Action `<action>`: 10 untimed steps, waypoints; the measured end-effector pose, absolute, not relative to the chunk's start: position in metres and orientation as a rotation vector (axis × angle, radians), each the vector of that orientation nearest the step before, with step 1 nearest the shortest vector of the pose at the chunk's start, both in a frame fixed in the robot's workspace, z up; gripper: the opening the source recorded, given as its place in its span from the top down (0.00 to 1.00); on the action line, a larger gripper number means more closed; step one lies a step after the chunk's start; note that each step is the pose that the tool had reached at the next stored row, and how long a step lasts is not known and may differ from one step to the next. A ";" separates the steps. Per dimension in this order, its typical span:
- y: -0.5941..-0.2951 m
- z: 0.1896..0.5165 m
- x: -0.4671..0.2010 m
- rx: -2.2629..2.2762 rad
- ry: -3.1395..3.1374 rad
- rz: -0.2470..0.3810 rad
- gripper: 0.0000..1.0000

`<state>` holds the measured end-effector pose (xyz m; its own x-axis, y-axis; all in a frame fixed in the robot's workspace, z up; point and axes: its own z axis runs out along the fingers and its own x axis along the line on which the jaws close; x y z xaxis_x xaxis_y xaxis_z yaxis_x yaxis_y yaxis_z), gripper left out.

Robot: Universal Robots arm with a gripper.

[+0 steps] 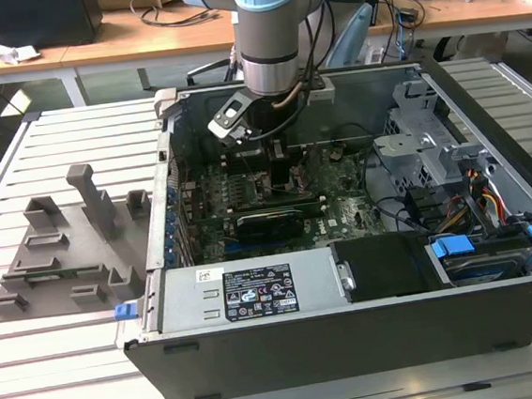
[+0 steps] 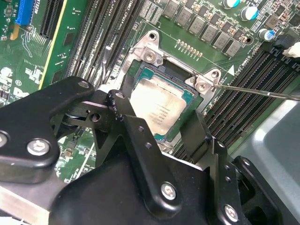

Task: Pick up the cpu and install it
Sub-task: 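Place the cpu into insertion slot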

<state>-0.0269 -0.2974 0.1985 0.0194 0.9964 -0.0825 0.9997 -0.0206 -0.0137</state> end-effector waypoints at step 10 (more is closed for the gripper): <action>-0.297 0.211 -0.027 2.208 2.164 -0.106 0.33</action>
<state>-0.0270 -0.2970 0.2115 0.0195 0.9964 -0.0825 0.9997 -0.0206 -0.0136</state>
